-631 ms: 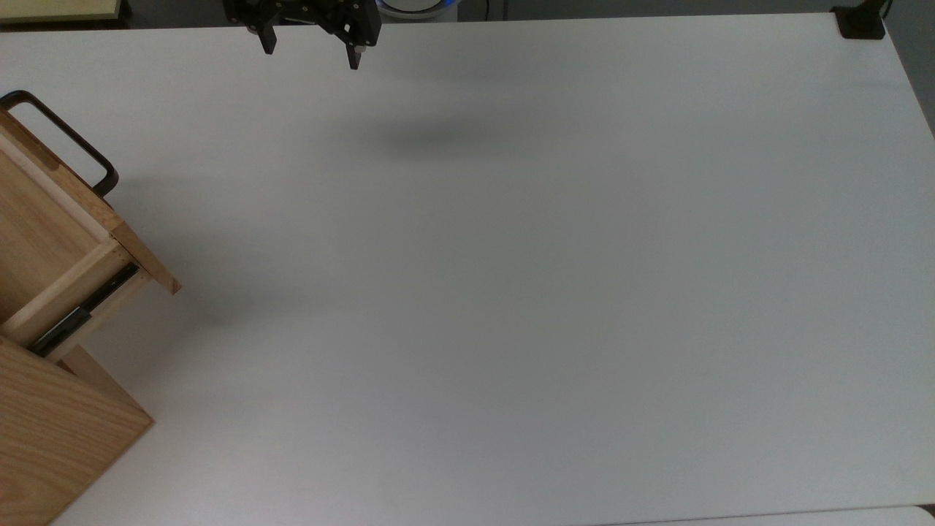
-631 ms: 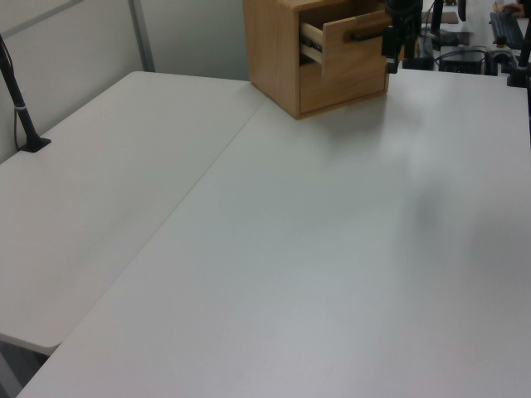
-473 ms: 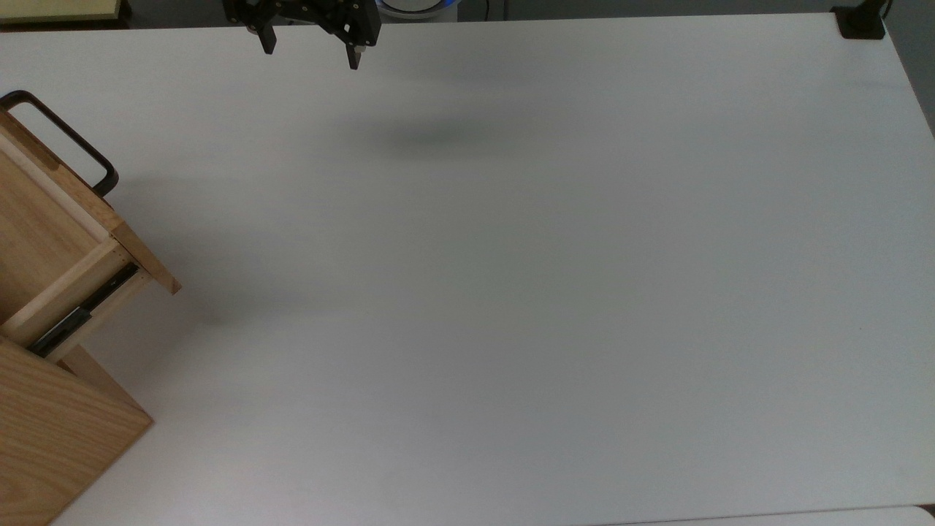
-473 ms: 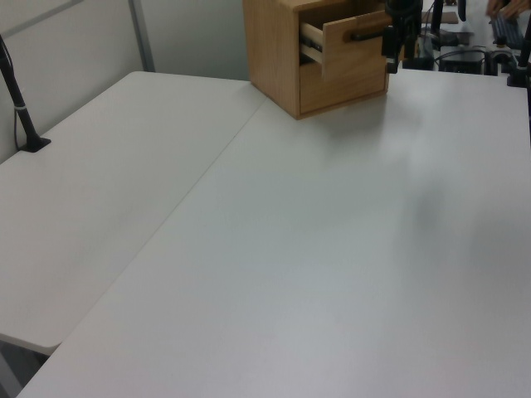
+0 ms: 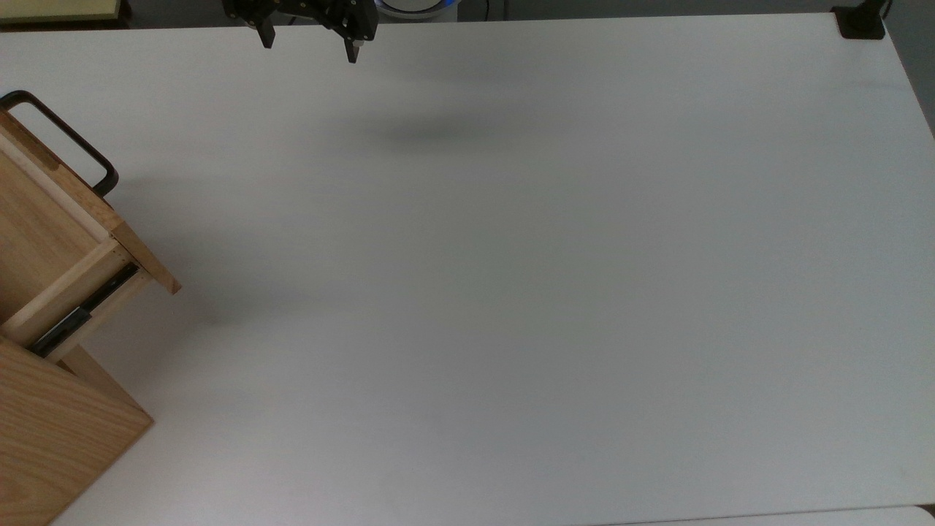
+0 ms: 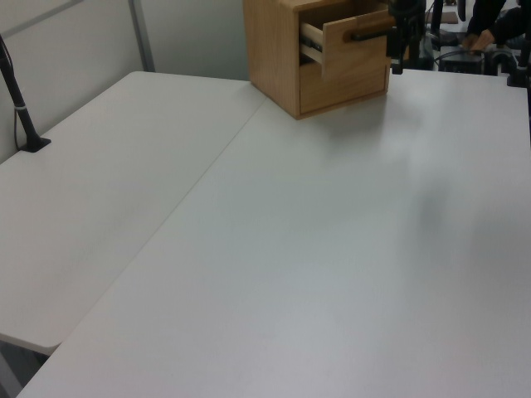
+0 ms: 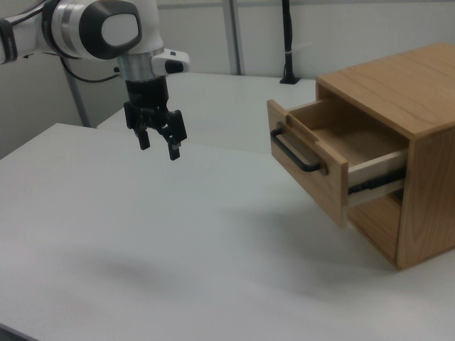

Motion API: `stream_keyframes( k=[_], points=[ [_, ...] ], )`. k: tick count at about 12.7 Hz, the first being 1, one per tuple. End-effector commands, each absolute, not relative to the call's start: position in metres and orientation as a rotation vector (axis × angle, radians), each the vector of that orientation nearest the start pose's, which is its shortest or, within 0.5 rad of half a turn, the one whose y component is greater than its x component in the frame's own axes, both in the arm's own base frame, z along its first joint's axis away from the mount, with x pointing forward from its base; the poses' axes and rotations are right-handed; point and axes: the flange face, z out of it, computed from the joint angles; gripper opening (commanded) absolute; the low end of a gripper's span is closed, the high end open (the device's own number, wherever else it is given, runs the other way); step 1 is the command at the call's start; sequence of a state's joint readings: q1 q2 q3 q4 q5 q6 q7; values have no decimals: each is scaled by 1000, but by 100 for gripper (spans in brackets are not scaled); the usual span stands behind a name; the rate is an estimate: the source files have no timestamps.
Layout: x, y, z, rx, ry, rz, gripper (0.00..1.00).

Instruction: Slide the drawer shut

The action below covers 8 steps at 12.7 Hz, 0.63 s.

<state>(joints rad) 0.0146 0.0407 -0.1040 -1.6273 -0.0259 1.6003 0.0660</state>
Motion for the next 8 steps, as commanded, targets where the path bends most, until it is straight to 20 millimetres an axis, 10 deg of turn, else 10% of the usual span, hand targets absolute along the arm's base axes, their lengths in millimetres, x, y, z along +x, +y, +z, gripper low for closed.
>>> stream_keyframes(
  k=[1,8],
  points=[
    [559,-53,583,-3160,231,129,100],
    [553,-53,588,-3155,237,146,91]
  ],
)
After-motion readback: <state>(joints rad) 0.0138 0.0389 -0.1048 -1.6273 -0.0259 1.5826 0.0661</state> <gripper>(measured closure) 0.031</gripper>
